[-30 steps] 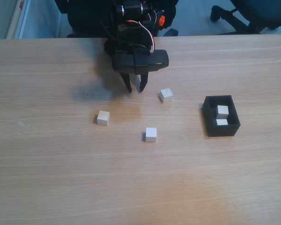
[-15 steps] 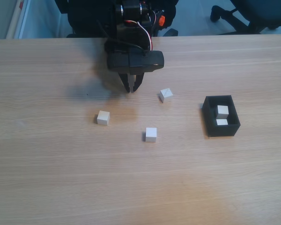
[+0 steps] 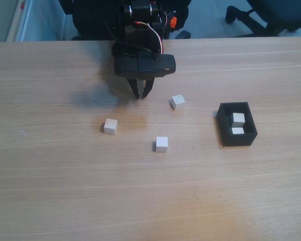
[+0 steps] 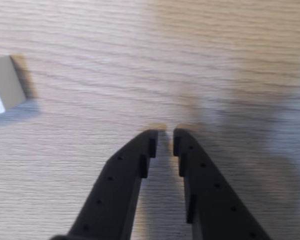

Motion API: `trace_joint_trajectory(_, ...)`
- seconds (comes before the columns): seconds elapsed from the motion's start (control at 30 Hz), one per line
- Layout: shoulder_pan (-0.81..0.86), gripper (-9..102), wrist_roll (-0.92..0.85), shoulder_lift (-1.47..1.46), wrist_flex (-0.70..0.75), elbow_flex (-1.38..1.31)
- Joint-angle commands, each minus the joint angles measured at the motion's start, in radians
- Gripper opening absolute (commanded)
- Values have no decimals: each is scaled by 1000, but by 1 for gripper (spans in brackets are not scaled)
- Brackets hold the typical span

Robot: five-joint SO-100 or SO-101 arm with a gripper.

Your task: Pick blocks and place them in the box.

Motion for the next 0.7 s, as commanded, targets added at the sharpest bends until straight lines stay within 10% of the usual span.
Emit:
trace_joint_trajectory(0.0, -5, 0, 9, 29, 74, 61)
trace_joint_trajectory(0.67, 8, 0, 12, 29, 64, 61)
